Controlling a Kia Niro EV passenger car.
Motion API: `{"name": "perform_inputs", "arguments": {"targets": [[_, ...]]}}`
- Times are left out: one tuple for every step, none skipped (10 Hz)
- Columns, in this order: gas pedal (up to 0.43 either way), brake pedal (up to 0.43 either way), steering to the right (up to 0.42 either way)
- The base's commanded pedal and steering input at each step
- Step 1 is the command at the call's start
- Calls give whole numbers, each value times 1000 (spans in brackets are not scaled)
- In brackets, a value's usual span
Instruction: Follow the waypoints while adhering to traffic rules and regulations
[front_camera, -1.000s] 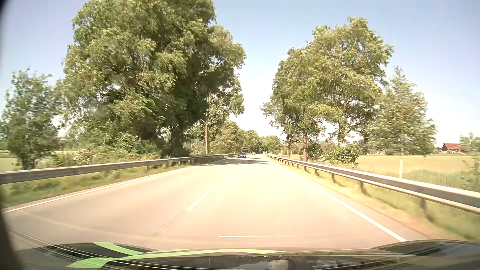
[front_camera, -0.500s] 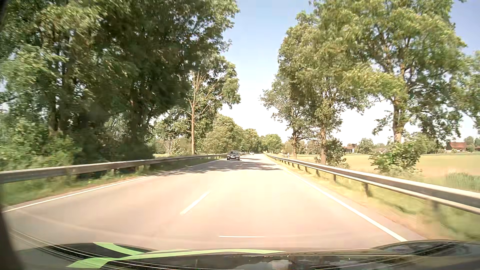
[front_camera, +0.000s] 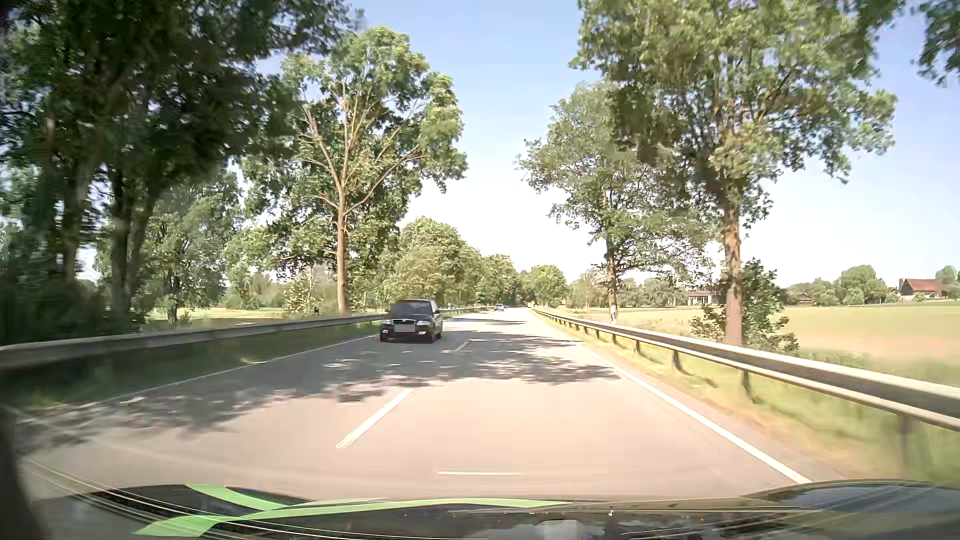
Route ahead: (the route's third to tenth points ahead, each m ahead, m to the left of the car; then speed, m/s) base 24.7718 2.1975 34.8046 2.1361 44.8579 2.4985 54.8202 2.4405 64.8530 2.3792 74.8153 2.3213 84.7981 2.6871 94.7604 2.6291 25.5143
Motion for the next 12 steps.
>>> {"name": "perform_inputs", "arguments": {"targets": [[331, 0, 0], [331, 0, 0], [331, 0, 0], [331, 0, 0], [331, 0, -1], [331, 0, -2], [331, 0, -2], [331, 0, -2], [331, 0, -2], [331, 0, -2], [331, 0, -2], [331, 0, -2]]}}
